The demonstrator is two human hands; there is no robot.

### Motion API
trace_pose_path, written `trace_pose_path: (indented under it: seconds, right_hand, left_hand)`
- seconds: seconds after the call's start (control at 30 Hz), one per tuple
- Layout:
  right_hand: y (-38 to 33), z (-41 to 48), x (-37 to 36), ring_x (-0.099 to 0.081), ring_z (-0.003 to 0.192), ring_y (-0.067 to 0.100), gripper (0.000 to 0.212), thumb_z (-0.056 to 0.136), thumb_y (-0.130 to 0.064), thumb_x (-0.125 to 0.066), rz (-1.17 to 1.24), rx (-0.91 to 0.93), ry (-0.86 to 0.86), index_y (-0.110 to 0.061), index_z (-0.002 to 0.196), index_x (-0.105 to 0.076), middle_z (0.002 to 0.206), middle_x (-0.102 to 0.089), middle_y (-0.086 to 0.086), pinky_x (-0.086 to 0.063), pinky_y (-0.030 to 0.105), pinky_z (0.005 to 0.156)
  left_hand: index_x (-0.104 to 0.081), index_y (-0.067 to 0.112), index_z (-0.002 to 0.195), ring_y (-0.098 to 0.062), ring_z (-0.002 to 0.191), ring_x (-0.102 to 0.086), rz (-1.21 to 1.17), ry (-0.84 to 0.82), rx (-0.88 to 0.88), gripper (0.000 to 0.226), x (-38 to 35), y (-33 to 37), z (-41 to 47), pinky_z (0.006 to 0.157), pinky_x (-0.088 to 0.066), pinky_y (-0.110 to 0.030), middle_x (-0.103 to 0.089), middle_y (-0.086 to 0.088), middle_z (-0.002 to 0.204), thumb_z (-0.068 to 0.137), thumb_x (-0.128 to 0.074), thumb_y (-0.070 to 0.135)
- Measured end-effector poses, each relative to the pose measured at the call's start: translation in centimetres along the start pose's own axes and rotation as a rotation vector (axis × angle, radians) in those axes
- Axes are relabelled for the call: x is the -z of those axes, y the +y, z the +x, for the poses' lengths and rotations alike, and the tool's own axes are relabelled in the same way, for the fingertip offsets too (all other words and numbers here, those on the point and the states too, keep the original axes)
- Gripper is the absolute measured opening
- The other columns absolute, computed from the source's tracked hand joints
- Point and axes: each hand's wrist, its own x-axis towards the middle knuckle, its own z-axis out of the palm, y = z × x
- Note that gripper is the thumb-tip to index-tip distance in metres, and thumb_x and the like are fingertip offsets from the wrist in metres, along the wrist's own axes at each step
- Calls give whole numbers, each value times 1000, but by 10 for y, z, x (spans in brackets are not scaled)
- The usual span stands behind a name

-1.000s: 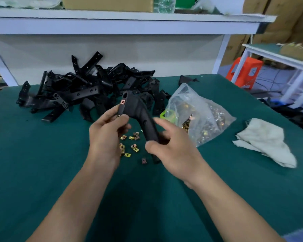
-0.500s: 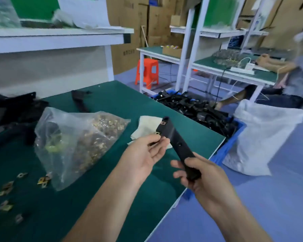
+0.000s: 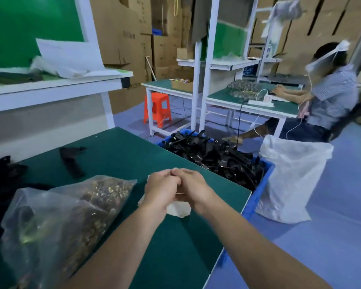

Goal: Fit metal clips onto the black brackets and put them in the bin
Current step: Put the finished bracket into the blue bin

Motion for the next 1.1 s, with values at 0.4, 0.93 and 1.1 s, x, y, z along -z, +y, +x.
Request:
trace_pose_path:
  seconds: [0.4, 0.93, 1.1]
  right_hand:
    - [-4, -78, -160, -75, 88, 20, 18, 97, -16, -57, 128, 207, -275, -16, 101, -75, 96, -79, 7, -56, 33, 66]
    - [95, -100, -389, -59, 53, -3, 73, 89, -31, -64, -756, 291, -634, -33, 154, -33, 83, -74, -10, -42, 28, 53]
    - [114, -64, -430, -40, 140, 26, 75, 94, -16, -62, -1124, 481, -511, -22, 159, -26, 159, -35, 5, -49, 44, 104]
  left_hand:
    - [-74, 43, 76, 5, 77, -69, 403, 369, -379, 46, 147, 26, -102, 65, -61, -24, -74, 27, 80, 59, -42, 15]
    - [-69, 33, 125, -21, 98, -66, 693, 955, 71, 36, 369, -161, -236, 87, -53, -33, -71, 0, 116, 91, -67, 21]
    - [-74, 32, 116, -14, 114, -58, 787, 875, -14, 30, 376, -188, -237, 96, -41, -25, -68, 13, 127, 89, -70, 20]
